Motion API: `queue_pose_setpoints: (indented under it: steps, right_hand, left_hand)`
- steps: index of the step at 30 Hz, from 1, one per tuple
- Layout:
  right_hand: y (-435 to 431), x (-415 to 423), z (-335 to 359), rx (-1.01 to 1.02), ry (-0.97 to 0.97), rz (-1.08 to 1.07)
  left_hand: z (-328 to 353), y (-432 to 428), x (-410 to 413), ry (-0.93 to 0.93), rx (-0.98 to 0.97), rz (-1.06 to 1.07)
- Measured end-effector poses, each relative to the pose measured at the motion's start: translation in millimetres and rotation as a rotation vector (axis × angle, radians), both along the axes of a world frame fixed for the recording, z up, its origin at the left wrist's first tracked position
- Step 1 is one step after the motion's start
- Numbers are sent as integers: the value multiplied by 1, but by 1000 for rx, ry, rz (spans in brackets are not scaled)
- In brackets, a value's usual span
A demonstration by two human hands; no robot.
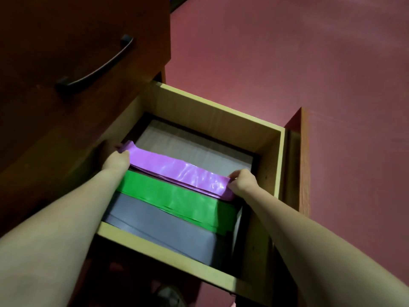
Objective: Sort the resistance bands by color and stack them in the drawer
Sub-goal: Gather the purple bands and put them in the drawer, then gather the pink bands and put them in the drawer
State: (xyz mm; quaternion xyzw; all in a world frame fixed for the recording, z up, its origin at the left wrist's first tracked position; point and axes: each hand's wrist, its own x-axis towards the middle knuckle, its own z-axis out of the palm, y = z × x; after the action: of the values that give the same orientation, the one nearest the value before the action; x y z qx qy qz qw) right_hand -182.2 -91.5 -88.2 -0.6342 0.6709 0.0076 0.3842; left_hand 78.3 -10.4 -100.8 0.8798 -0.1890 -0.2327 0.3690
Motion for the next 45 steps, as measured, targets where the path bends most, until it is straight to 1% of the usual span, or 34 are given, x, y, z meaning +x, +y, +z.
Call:
queue_pose_setpoints:
  steps: [5,7,10,12,14,17,19,20,22,23,25,28,31,33,36,38,43,45]
  right_hand:
    - [0,2,0,153,36,46]
    - [1,2,0,163,60,89]
    - [6,2,0,57,121,178]
    - [13,5,5,-67,248,336]
    - [20,7,8,-146,389,507]
    - [23,7,21,-201,535,622]
    - [27,5,42,-302,520,673]
    - [31,3,54,-383,479,721]
    - [43,-10,83,-612,316,825]
    - [50,-22,101,-709,216,846]
    - [60,-49,129,-821,32,800]
    - [69,-109,154,-873,-44,631]
    - [75,-183,148,-781,-8,430]
    - [81,-233,128,-695,64,305]
    - [92,-300,89,-492,179,180]
    - [100,-331,65,-340,214,124]
    - [116,-378,6,-89,204,50]
    - [119,-390,-23,-20,195,28]
  left_hand:
    - [0,4,0,-123,36,-75]
    - [1,7,-2,-176,57,-115]
    - [1,8,-1,-270,120,-184]
    - [1,6,1,-310,181,-220]
    - [5,3,1,-313,234,-230]
    - [18,1,-7,-324,257,-237]
    - [34,1,-18,-309,159,-275]
    - [41,-1,-24,-326,67,-324]
    - [62,-7,-47,-356,-148,-454]
    - [75,-11,-66,-328,-246,-506]
    - [100,-19,-106,-228,-399,-577]
    - [138,-34,-182,-93,-570,-684]
    - [163,-36,-270,82,-667,-797]
    - [164,-30,-326,211,-664,-827]
    - [143,-15,-391,431,-541,-746]
    - [116,-2,-412,559,-442,-682]
    - [32,23,-434,662,-226,-600]
    - [-5,24,-438,681,-125,-523]
